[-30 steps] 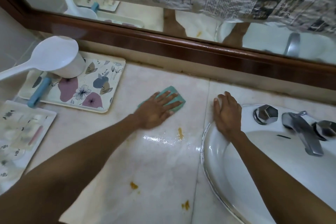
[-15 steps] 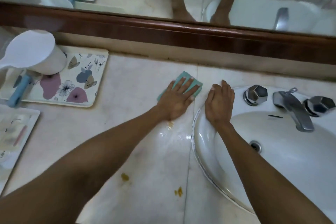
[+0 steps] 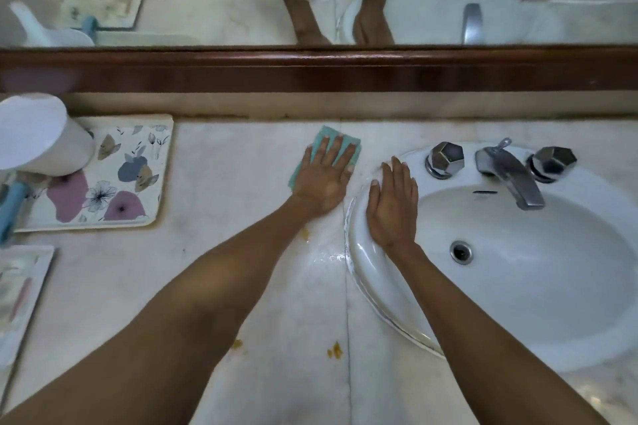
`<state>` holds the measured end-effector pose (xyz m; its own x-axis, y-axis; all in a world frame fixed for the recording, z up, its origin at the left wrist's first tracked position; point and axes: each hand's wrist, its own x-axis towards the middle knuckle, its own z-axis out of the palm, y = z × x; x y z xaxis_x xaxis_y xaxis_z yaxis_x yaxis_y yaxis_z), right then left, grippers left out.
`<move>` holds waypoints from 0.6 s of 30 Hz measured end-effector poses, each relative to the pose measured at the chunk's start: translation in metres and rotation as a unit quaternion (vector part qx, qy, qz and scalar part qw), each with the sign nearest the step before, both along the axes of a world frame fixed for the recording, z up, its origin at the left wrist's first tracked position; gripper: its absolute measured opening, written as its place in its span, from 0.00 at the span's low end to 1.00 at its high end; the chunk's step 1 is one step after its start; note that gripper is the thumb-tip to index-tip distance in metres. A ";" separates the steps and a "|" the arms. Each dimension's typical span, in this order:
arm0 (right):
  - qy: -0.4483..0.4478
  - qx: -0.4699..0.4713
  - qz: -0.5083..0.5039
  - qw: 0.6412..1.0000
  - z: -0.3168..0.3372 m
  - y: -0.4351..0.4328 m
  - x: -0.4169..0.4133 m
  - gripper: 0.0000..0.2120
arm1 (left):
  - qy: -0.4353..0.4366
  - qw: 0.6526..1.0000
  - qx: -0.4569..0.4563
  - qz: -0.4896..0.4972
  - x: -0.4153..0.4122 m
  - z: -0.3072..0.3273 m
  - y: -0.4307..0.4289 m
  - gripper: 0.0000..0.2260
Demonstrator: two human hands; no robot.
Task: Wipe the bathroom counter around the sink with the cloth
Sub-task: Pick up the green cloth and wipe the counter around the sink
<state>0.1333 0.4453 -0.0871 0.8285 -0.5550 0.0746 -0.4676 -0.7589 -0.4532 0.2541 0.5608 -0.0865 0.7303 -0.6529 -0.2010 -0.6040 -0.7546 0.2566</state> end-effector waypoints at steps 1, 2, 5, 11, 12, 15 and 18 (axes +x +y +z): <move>0.001 0.004 -0.001 1.000 0.001 0.000 -0.002 0.23 | -0.011 0.998 0.000 -0.062 -0.010 -0.001 0.014 0.24; 0.003 0.003 -0.001 1.000 0.002 0.000 -0.003 0.23 | -0.022 0.993 -0.006 -0.114 -0.018 -0.003 0.033 0.24; 0.008 0.007 -0.001 1.000 0.001 0.001 -0.003 0.24 | -0.023 0.979 -0.013 -0.202 -0.003 0.000 0.091 0.23; 0.025 0.007 0.002 1.000 -0.003 0.001 -0.006 0.25 | -0.006 1.000 -0.011 0.010 0.031 0.002 0.066 0.24; 0.025 0.003 0.001 1.000 -0.003 0.002 -0.006 0.25 | -0.002 0.999 -0.010 0.036 0.017 -0.001 0.058 0.24; 0.036 -0.002 -0.008 0.999 -0.001 0.005 -0.006 0.25 | -0.010 1.000 -0.024 -0.011 -0.043 -0.005 0.068 0.24; 0.055 0.003 -0.002 0.998 0.000 0.008 -0.010 0.26 | -0.013 0.990 -0.019 -0.139 -0.091 -0.004 0.122 0.23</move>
<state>0.1233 0.4538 -0.0868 0.8289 -0.5590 -0.0202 -0.5186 -0.7544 -0.4023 0.1634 0.6825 -0.0902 0.5262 -0.8358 -0.1567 -0.7935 -0.5489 0.2629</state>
